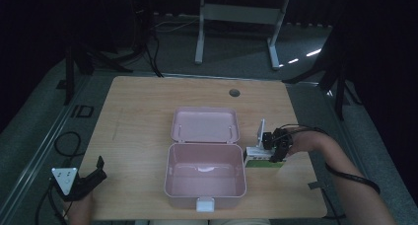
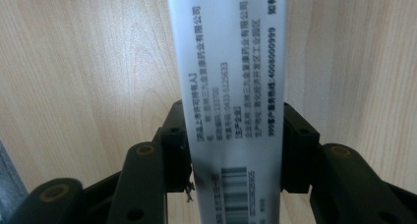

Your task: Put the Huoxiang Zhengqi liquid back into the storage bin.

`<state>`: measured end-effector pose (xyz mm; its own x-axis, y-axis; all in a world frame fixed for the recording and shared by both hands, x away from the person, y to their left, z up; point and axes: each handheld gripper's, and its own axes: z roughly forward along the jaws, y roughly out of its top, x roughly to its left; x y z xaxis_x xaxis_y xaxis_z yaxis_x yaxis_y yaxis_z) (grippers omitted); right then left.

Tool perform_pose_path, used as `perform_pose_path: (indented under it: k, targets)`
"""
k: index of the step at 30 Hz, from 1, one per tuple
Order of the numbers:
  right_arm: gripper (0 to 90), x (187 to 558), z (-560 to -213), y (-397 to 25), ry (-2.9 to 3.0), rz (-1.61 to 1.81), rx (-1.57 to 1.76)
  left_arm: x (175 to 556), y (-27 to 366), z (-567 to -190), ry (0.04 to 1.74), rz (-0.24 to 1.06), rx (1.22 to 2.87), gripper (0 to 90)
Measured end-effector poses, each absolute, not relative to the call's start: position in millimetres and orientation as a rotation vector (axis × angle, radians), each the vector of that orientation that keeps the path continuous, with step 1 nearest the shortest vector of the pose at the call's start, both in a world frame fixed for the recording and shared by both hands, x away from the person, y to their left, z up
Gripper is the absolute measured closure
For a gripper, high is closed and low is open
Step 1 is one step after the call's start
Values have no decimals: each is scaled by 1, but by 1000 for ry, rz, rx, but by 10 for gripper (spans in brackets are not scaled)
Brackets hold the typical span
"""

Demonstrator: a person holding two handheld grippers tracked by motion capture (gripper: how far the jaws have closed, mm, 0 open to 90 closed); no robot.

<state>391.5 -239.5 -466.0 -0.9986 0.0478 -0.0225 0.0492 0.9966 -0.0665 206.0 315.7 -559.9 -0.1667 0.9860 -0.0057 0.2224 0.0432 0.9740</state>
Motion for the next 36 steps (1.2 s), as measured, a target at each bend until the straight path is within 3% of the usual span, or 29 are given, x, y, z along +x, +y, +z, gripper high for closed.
perform_pose_path:
  k: [14, 36]
  targets:
    - [624, 385, -465, -238, 3153, -103, 12, 206, 315, -560, 1518, 1202, 1275, 23]
    - [626, 329, -457, -252, 3173, -66, -26, 206, 315, -560, 1526, 1203, 1270, 23]
